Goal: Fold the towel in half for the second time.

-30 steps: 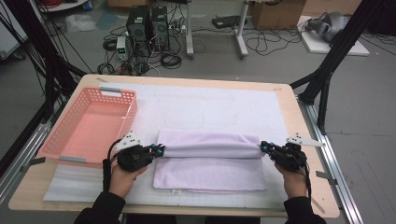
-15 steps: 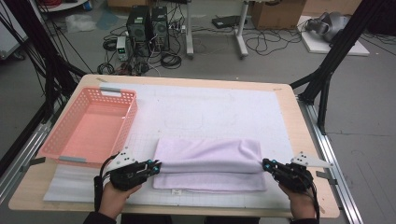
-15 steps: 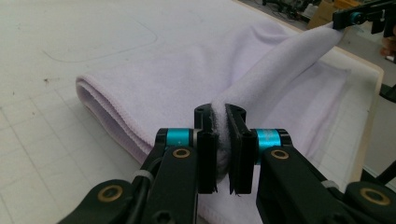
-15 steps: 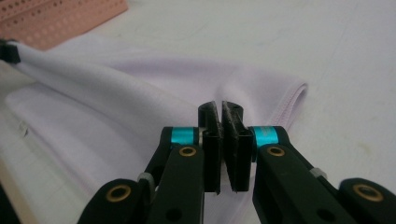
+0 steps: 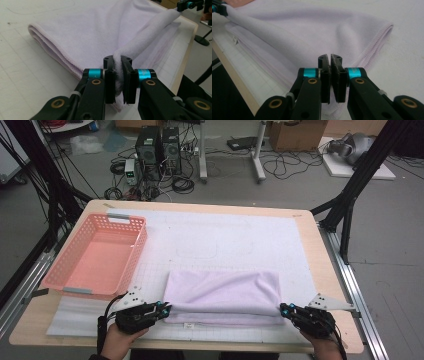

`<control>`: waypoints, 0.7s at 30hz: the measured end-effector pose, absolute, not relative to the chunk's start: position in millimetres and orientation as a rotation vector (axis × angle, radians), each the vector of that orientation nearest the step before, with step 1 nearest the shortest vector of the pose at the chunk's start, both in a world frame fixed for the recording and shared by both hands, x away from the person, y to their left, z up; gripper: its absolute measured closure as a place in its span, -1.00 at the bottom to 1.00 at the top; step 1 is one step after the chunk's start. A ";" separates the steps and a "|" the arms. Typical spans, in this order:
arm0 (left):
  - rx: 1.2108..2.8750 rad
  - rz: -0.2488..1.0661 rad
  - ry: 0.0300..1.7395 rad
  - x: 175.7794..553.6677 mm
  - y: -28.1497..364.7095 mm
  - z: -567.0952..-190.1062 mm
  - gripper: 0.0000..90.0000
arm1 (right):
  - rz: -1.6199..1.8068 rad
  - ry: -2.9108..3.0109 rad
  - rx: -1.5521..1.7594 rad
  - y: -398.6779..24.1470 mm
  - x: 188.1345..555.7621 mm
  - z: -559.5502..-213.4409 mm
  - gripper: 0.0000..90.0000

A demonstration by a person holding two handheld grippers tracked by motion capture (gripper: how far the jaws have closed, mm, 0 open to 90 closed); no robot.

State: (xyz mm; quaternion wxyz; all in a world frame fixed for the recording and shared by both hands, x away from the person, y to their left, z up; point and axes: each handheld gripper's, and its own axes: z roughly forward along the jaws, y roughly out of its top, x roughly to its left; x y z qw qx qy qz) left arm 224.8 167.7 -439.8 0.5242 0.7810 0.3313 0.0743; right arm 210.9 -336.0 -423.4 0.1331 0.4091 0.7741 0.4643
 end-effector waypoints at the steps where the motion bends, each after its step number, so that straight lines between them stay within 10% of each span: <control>1: 1.880 0.164 0.803 224.9 167.2 -441.0 0.80 | 1.350 2.275 1.173 -335.9 211.1 -423.9 0.92; 8: 1.809 0.161 0.863 229.7 169.3 -437.0 -0.05 | 1.247 2.363 1.114 -338.1 203.4 -418.0 0.92; 12: 1.765 0.206 0.856 230.9 172.0 -431.8 -0.07 | 1.178 2.407 1.107 -338.7 202.5 -417.9 0.87; 16: 1.739 0.252 0.887 235.5 171.7 -428.7 -0.05 | 1.279 2.300 1.175 -342.3 203.2 -411.6 0.32; 21: 1.795 0.251 0.856 240.5 156.1 -432.2 0.26 | 1.294 2.206 1.157 -323.8 208.4 -413.1 0.36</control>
